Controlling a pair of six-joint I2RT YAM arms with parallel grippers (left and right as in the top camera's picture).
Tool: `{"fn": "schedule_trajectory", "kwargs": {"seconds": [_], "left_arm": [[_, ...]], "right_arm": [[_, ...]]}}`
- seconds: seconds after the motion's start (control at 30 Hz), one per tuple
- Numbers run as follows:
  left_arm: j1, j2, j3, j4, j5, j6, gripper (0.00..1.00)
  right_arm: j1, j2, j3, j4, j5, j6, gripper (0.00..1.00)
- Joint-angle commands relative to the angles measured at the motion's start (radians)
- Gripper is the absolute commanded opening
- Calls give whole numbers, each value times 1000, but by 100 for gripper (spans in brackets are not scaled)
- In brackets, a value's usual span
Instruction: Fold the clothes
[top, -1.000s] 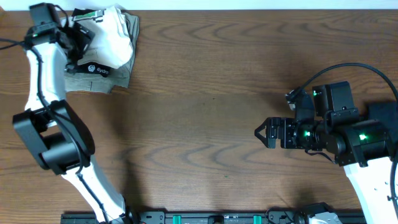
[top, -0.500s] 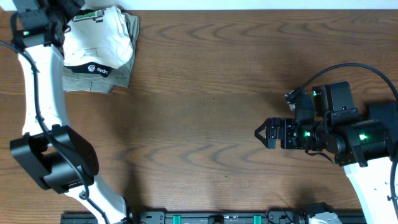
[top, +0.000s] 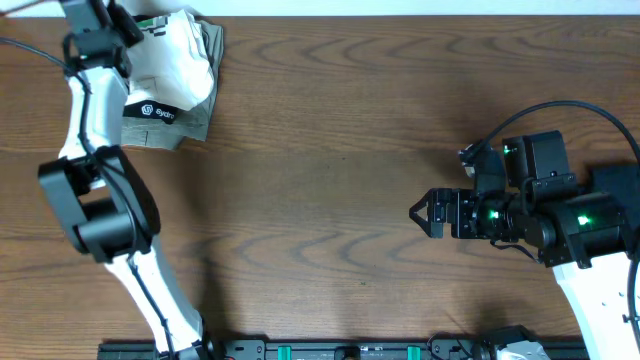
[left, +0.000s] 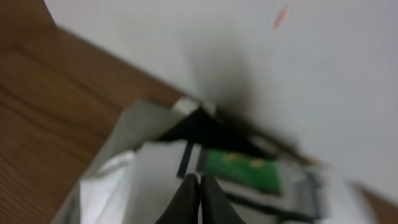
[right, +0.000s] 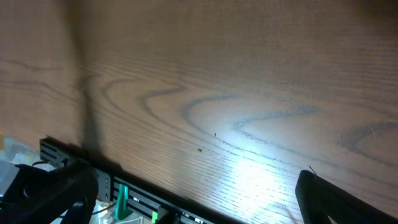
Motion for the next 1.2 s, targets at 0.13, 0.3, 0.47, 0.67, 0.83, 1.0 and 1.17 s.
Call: {"fn": "schedule_trajectory", "kwargs": {"seconds": [0.13, 0.3, 0.47, 0.67, 0.83, 1.0, 1.17], "left_arm": [[12, 144, 0, -2, -100, 63, 7], [14, 150, 0, 38, -109, 63, 6], [11, 63, 0, 92, -100, 62, 6], [-11, -49, 0, 98, 38, 54, 6], [-48, -51, 0, 71, 42, 51, 6], [-82, 5, -1, 92, 41, 55, 6], [-87, 97, -2, 85, 22, 55, 6]], "right_arm": [[-7, -3, 8, 1, 2, -7, 99], [-7, -3, 8, -2, 2, -1, 99], [-7, -3, 8, -3, 2, -1, 99], [-7, -3, 8, -2, 2, -1, 99], [-7, -3, 8, -3, 2, -2, 99], [-7, -3, 8, -11, 2, -1, 99], [-7, -3, 8, -25, 2, -2, 99]]}}
